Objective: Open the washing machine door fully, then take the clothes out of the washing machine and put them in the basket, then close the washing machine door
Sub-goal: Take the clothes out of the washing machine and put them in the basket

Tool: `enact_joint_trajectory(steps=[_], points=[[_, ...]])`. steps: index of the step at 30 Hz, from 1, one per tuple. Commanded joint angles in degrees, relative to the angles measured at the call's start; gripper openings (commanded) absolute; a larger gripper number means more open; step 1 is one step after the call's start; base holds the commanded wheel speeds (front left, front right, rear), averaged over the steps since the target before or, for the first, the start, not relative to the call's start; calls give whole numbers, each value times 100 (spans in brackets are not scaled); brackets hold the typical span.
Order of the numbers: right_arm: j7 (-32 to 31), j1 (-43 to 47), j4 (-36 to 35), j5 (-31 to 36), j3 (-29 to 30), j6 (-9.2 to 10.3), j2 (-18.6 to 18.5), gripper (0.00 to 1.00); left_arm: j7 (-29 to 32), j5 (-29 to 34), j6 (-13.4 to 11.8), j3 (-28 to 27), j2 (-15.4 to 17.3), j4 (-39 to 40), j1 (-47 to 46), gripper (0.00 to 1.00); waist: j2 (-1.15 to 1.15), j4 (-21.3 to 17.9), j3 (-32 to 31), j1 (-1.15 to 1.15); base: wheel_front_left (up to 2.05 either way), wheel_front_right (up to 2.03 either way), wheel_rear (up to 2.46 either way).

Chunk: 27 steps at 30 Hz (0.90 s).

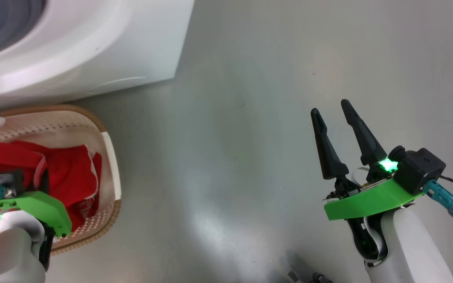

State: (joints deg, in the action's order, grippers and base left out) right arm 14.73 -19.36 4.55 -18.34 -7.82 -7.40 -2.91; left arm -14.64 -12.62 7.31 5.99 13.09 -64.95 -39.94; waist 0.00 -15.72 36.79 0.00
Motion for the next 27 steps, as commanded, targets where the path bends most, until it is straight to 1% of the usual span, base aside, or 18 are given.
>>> enact_joint_trajectory(steps=[1,4,7,8,10,11,12,13,22,27], points=[[27,1,-142,-88,-135,-9,3,100,-36,-71,17,-58,225,-78,-3,0,0,-111,160,0,0,0,0],[27,-28,-152,-101,-158,-9,3,100,77,-295,17,147,208,-406,-134,0,0,-154,236,0,0,0,0],[27,-30,-155,-110,-157,-9,3,100,176,-537,17,375,244,-509,-216,0,0,-169,276,0,0,0,0],[27,-31,-158,-112,-157,-9,3,100,159,-618,17,405,282,-524,-247,11,0,-172,290,0,0,0,0],[27,-39,-162,-117,-155,-9,3,100,133,-751,17,499,311,-547,-288,19,0,-176,311,0,0,0,0],[27,-45,-160,-120,-152,-9,3,100,121,-802,17,554,324,-553,-310,45,0,-175,317,0,0,0,0],[27,-52,-158,-120,-150,-9,3,100,105,-860,17,590,342,-561,-336,89,0,-175,323,0,0,0,0],[27,-60,-157,-120,-149,-9,3,100,92,-913,17,629,353,-572,-354,100,0,-173,328,0,0,0,0],[27,-104,-153,-107,-144,-9,3,100,6,-1294,17,970,419,-646,-468,100,0,-154,302,0,0,0,0],[27,-94,-126,-95,-92,-9,3,100,-23,-1552,17,1036,437,-544,-476,100,0,-98,214,0,0,0,0]])
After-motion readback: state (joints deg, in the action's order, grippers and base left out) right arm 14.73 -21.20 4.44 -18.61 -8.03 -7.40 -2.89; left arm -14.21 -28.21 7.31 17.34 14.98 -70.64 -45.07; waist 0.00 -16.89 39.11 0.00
